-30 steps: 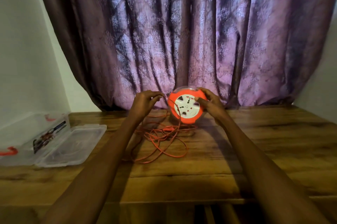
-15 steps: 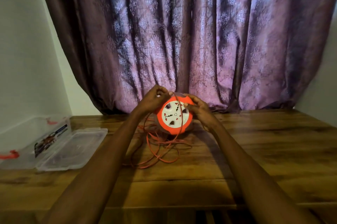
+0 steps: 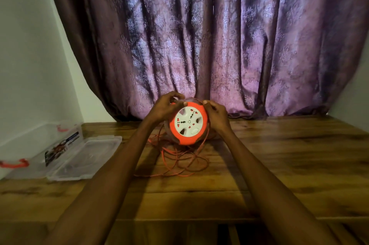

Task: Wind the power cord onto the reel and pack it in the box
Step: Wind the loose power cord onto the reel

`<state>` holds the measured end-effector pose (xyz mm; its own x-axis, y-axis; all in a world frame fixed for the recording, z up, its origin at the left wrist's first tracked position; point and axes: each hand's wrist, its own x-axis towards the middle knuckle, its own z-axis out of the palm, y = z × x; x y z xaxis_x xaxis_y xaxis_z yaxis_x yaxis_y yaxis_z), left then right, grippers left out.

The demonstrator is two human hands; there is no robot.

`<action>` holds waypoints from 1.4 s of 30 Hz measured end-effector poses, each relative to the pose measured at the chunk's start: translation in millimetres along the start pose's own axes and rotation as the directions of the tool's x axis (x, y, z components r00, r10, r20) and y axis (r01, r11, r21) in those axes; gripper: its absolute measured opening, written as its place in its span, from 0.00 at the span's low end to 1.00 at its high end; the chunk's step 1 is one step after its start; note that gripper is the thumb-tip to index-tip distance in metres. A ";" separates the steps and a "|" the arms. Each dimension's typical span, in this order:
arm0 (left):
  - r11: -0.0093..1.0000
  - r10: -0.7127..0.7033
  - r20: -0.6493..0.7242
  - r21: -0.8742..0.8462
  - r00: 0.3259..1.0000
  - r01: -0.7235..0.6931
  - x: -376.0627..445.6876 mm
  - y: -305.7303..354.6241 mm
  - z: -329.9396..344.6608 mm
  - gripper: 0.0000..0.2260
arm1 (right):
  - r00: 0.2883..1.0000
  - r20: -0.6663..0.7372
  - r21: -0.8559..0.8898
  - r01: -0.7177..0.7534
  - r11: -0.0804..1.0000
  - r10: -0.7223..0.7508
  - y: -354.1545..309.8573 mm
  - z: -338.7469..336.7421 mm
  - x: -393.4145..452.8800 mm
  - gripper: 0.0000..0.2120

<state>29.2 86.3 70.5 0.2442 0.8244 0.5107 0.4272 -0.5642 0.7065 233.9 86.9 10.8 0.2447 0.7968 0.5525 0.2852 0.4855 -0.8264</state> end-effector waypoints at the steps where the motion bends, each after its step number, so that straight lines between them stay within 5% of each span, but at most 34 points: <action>1: 1.000 -0.013 -0.007 -0.004 1.000 0.013 -1.2 -1.5 -3.4 0.14 | 1.000 -0.018 -0.053 -0.012 0.999 0.011 2.8 -3.0 2.0 0.10; 4: 0.999 -0.033 -0.053 -0.033 0.998 0.031 -3.0 -9.4 -13.2 0.10 | 0.997 -0.008 0.005 -0.075 0.997 0.075 7.5 -6.1 2.0 0.09; 9: 0.994 -0.072 -0.123 -0.088 0.990 0.061 -9.4 -15.6 -23.5 0.05 | 0.958 0.267 0.176 -0.156 0.972 0.106 1.4 12.0 -6.2 0.16; 13: 0.969 -0.174 -0.195 -0.209 0.965 0.132 -13.7 -25.9 -32.8 0.04 | 0.932 0.318 0.249 -0.256 0.934 0.171 3.6 10.8 -12.4 0.06; 18: 0.933 -0.246 -0.227 -0.318 0.942 0.167 -21.4 -32.7 -44.1 0.04 | 0.914 0.305 0.164 -0.328 0.930 0.268 5.6 14.0 -12.2 0.07; 23: 0.874 -0.349 -0.344 -0.454 0.872 0.171 -26.0 -35.5 -57.0 0.12 | 0.914 0.090 0.142 -0.404 0.904 0.395 16.7 11.3 -10.0 0.07; 31: 0.831 -0.446 -0.494 -0.539 0.746 0.139 -30.2 -53.1 -71.9 0.16 | 0.888 0.025 -0.254 -0.438 0.862 0.458 55.7 -10.4 -35.9 0.07; 35: 0.826 -0.464 -0.488 -0.539 0.739 0.163 -31.2 -60.9 -61.7 0.16 | 0.916 0.056 -0.595 -0.289 0.750 0.397 50.5 -18.2 -41.8 0.11; 37: 0.819 -0.465 -0.480 -0.552 0.744 0.156 -28.8 -61.7 -53.6 0.15 | 0.942 0.113 -0.529 -0.213 0.822 0.317 44.1 -15.7 -41.0 0.12; 39: 0.813 -0.474 -0.471 -0.559 0.744 0.164 -25.0 -63.1 -46.5 0.15 | 0.931 0.251 -0.254 -0.202 0.946 0.266 39.2 -7.6 -40.8 0.06; 42: 0.767 -0.520 -0.423 -0.613 0.742 0.187 -21.3 -65.7 -36.2 0.14 | 0.912 0.354 0.035 -0.237 0.971 0.209 29.2 5.6 -44.6 0.07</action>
<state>-35.6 104.1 31.0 -0.4092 0.8857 0.2193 -0.1604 -0.3065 0.9383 226.1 67.5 -38.6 -0.0447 0.9553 0.2923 0.1862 0.2954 -0.9370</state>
